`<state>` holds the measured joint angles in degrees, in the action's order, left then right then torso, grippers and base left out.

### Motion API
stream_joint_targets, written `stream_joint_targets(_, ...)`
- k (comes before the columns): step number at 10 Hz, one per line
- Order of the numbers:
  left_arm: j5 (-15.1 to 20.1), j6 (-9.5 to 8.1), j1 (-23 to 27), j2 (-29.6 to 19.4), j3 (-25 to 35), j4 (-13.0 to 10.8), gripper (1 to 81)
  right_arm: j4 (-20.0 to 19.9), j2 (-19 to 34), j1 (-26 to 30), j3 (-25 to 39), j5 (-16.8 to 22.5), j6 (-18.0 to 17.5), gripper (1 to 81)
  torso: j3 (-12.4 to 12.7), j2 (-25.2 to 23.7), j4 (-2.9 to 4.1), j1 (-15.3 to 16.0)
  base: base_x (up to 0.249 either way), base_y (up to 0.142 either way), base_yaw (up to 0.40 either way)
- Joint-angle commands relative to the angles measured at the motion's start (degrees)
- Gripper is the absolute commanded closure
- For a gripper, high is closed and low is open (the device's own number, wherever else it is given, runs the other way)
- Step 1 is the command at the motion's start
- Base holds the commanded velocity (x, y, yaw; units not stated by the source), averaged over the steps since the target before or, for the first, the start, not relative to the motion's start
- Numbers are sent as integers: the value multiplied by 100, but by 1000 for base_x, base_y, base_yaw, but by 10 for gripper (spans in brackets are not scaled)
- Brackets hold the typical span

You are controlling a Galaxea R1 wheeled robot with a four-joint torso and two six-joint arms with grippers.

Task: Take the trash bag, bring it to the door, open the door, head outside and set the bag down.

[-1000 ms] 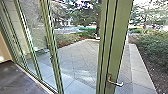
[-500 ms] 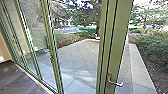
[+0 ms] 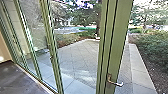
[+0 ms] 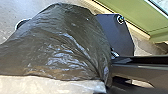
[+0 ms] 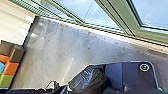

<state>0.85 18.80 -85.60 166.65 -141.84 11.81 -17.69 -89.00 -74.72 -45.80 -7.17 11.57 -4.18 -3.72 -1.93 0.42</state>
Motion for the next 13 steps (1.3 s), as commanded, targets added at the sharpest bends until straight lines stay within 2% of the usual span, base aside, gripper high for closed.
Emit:
stream_joint_targets(1,372,10,276,-25,51,5,811,-735,600,1410,152,1409,-31,10,0,0,0,0,0,0,0)
stream_joint_targets(2,372,2,276,-17,51,5,811,-789,600,1822,46,1805,-93,10,0,0,0,0,0,0,0)
stream_joint_targets(6,363,1,294,71,33,5,811,-754,583,3238,-296,3123,-821,10,0,0,0,0,0,0,0)
stream_joint_targets(10,354,-8,303,80,16,14,811,-675,310,4328,-736,3916,-1456,10,0,2,0,0,0,0,0)
stream_joint_targets(11,345,-8,302,80,16,14,811,-534,222,4599,-807,4162,-1631,10,0,2,0,0,0,0,0)
stream_joint_targets(13,345,-17,303,89,-11,23,811,0,39,4996,-763,4417,-2340,10,0,2,0,0,0,0,0)
